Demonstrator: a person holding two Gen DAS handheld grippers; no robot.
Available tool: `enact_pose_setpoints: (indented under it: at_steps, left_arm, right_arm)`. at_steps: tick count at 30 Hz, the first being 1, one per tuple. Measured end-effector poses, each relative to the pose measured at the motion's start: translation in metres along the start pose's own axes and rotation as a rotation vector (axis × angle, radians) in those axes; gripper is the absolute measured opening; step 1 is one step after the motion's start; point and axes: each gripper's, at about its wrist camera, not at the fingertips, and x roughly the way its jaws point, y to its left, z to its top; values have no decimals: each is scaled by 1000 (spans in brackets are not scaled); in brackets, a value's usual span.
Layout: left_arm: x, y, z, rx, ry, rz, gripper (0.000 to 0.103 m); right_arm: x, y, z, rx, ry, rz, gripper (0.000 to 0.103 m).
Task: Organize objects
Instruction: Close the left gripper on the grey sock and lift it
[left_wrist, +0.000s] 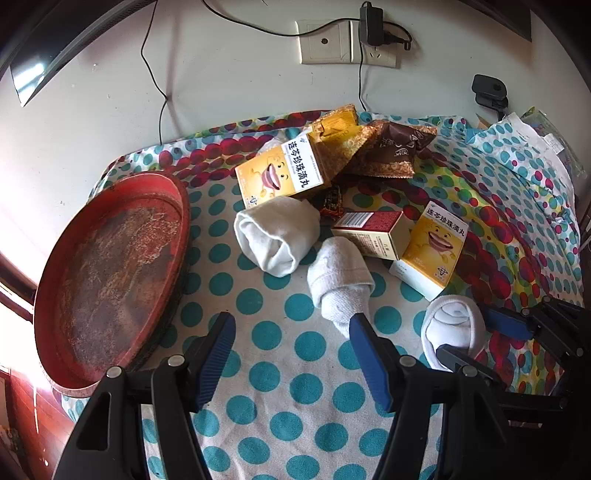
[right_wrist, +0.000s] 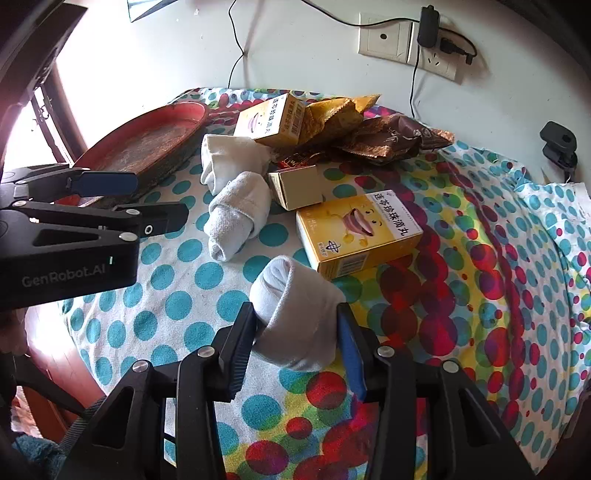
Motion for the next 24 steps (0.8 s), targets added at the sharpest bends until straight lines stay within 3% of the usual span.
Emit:
enact_pose_setpoints:
  at_steps: [8,13,18,24]
  left_arm:
    - [23,-13,0,-18,41,-78,66]
    - [36,-22,3,2,46,-58,66]
    - [50,-23,1,-5,86,-95,66]
    - [51,-26,-1,5,70,-83,62]
  right_arm:
    - [-10,-14,-7,41,-18,36,42]
    - [-10,-19,-10,59,-24,54,42]
    - [-10,-21,-10,66,-31,75,42]
    - [-8,-18,-11,55,-36,78,42]
